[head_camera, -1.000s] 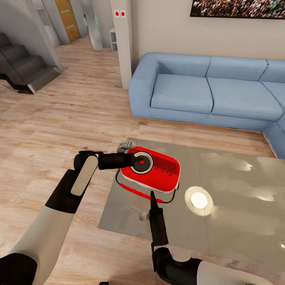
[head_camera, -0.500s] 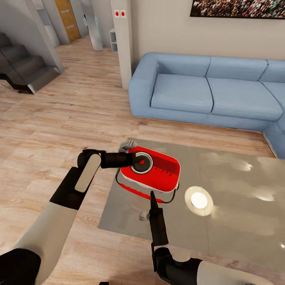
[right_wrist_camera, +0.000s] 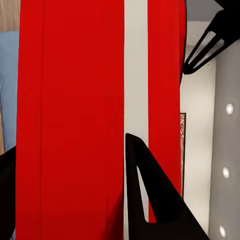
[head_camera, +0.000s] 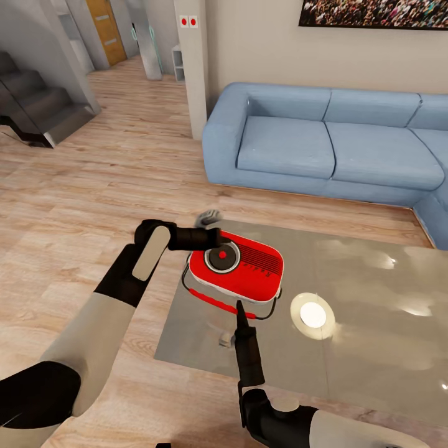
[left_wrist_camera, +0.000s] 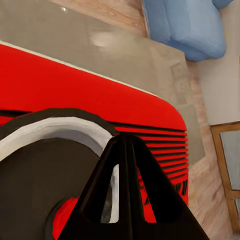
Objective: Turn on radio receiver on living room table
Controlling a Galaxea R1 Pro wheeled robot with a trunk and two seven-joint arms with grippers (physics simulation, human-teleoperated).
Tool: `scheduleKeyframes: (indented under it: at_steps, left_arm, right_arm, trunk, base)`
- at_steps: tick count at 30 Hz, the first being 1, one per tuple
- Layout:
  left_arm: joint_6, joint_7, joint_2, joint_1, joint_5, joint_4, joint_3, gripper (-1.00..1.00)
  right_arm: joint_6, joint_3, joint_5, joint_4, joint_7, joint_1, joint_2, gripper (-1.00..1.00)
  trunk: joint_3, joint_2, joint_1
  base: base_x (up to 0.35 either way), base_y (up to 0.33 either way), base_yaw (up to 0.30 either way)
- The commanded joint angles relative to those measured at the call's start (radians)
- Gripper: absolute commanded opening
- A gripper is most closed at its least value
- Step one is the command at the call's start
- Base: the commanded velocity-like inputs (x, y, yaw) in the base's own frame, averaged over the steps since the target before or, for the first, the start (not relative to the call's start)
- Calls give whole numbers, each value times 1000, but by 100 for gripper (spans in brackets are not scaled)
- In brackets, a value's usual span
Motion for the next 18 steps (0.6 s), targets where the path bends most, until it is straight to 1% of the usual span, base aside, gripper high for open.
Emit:
scheduleKeyframes:
  at_steps: [1, 4, 7, 9, 14, 18]
  left_arm:
    - [0, 17, -5, -5, 0, 11, 0, -100]
    - [0, 50, -13, -11, 0, 27, 0, -100]
    - [0, 61, -16, -13, 0, 42, 0, -100]
    - [0, 67, -18, -14, 0, 67, 0, -100]
    - [0, 68, -18, -14, 0, 79, 0, -100]
    - [0, 69, -18, -14, 0, 112, 0, -100]
  right_arm:
    - [4, 1, 5, -1, 0, 0, 0, -100]
    - [4, 1, 5, -1, -1, 0, 0, -100]
    - [4, 1, 5, -1, -2, 0, 0, -100]
    - [4, 1, 4, -1, -3, 0, 0, -100]
    - [5, 1, 4, -1, -4, 0, 0, -100]
    - [6, 1, 4, -1, -4, 0, 0, -100]
  trunk:
    - [0, 0, 0]
    - [0, 0, 0]
    - [0, 0, 0]
    - [0, 0, 0]
    - [0, 0, 0]
    - [0, 0, 0]
  base:
    - [0, 0, 0]
    - [0, 0, 0]
    - [0, 0, 0]
    - [0, 0, 0]
    - [0, 0, 0]
    - [0, 0, 0]
